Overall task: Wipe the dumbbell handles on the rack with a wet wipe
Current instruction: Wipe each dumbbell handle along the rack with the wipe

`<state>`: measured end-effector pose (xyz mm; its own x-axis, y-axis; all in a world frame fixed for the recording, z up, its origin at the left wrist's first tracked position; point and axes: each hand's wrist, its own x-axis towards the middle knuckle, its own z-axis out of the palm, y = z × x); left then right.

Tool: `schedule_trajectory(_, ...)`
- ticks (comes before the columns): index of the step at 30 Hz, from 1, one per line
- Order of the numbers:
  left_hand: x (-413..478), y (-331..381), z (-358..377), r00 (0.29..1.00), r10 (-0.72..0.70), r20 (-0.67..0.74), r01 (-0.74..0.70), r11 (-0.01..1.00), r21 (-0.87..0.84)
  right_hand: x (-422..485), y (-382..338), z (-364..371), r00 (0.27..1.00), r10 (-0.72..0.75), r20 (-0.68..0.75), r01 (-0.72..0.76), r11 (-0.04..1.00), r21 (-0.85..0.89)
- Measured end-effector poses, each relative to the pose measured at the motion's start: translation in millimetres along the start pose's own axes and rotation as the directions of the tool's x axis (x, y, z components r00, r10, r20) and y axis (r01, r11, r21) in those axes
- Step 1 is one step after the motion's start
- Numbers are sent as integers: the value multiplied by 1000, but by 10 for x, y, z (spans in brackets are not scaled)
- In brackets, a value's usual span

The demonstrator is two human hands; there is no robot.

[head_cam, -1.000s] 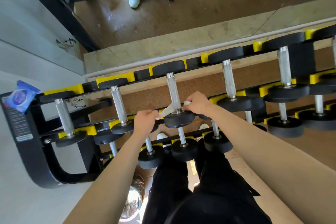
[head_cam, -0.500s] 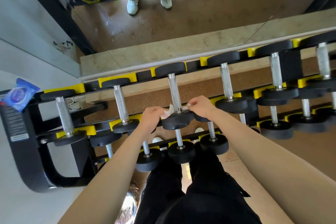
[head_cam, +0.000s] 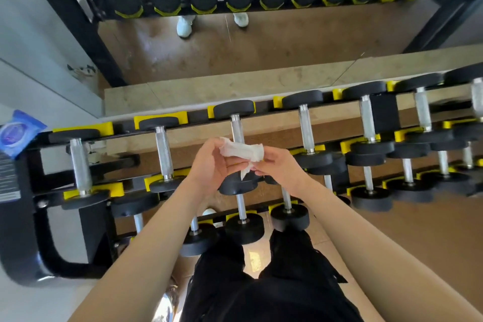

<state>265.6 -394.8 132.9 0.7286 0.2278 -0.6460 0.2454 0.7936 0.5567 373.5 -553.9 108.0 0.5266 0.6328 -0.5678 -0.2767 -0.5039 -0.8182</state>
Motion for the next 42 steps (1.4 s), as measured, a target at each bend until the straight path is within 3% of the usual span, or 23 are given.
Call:
schedule_trajectory(2,32,-63,110,995,30,-95,-25,999,47,-51,-33,-130,997,80,-8,-76,969,237)
schedule_trajectory(5,136,-252,298,971,110,-211,-50,961,272,-140,-24,-394,985,173,15,-143,756,638)
schedule_trajectory(7,198,-427,484,975,98,-201,-21,934,355,-178,45,-576,972,234,-12,-143,631,763)
schedule_trajectory(8,229,-531,591,980,82,-181,-9,929,370,-196,88,-667,970,241,-33,-130,627,768)
schedule_trajectory(10,272,-762,835,986,75,-152,-8,915,403,-223,210,-868,969,222,-109,-94,737,669)
schedule_trajectory(12,334,-991,1082,978,124,-165,-32,881,472,-232,334,-1098,966,176,-190,-65,876,478)
schedule_trajectory(14,427,-1172,1280,964,191,-182,-59,828,558,-228,427,-1315,969,136,-207,-70,951,300)
schedule_trajectory(17,587,-1332,1533,943,298,-151,-129,742,658,-234,504,-1631,982,84,-170,-58,986,155)
schedule_trajectory(20,786,-1384,1734,877,416,-242,-112,666,737,-171,599,-1992,978,-123,-170,71,956,-286)
schedule_trajectory(22,933,-1338,1789,818,474,-327,-50,625,779,-69,689,-2147,982,-148,-117,77,880,-470)
schedule_trajectory(27,1412,-1142,1831,651,592,-475,78,570,818,128,842,-2197,995,-86,-49,42,820,-571)
schedule_trajectory(29,1611,-1087,1868,635,617,-465,71,553,830,152,856,-2198,991,-105,-84,38,814,-579)
schedule_trajectory(36,1853,-1166,1938,719,592,-363,100,429,898,214,871,-2262,995,-83,-53,37,817,-576)
schedule_trajectory(39,1721,-1320,1811,779,570,-262,105,294,950,229,839,-2289,998,-56,-25,32,817,-576)
schedule_trajectory(42,1627,-1409,1691,856,456,-244,175,188,966,253,822,-2320,998,-63,-1,50,809,-586)
